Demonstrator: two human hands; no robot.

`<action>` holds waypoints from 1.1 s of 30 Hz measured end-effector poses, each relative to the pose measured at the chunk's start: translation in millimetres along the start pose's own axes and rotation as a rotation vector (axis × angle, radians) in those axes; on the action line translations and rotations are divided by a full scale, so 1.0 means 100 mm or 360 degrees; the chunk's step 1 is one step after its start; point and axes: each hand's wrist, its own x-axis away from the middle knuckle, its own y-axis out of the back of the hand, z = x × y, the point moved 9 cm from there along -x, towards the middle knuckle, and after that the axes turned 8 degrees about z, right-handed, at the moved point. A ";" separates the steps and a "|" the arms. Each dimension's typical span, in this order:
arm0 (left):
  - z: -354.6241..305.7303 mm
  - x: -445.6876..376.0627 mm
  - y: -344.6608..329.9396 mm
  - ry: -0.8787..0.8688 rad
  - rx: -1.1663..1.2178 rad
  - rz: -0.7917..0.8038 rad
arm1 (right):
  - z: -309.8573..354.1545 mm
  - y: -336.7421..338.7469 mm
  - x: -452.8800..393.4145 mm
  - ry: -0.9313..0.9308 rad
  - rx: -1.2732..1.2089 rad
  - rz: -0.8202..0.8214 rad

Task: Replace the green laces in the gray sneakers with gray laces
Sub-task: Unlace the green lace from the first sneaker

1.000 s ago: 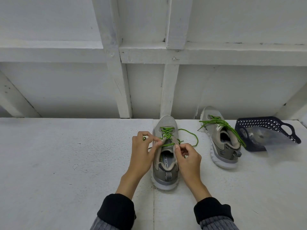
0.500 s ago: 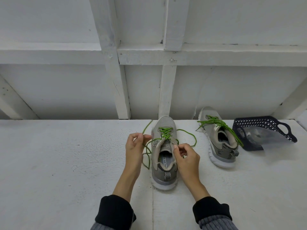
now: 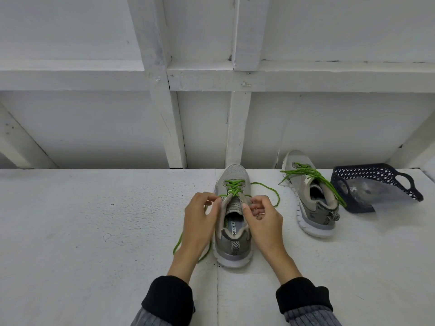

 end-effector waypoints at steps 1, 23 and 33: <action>-0.10 -0.03 -0.04 -0.0033 0.0022 0.0035 | 0.04 -0.01 -0.03 0.0023 0.0057 0.0015; 0.15 -0.08 -0.02 0.0317 0.0314 0.0018 | 0.32 -0.03 -0.24 0.0176 0.0433 0.0136; 0.37 0.02 -0.16 0.0570 0.0920 0.0066 | 0.69 -0.50 -0.25 0.0571 0.1128 0.0566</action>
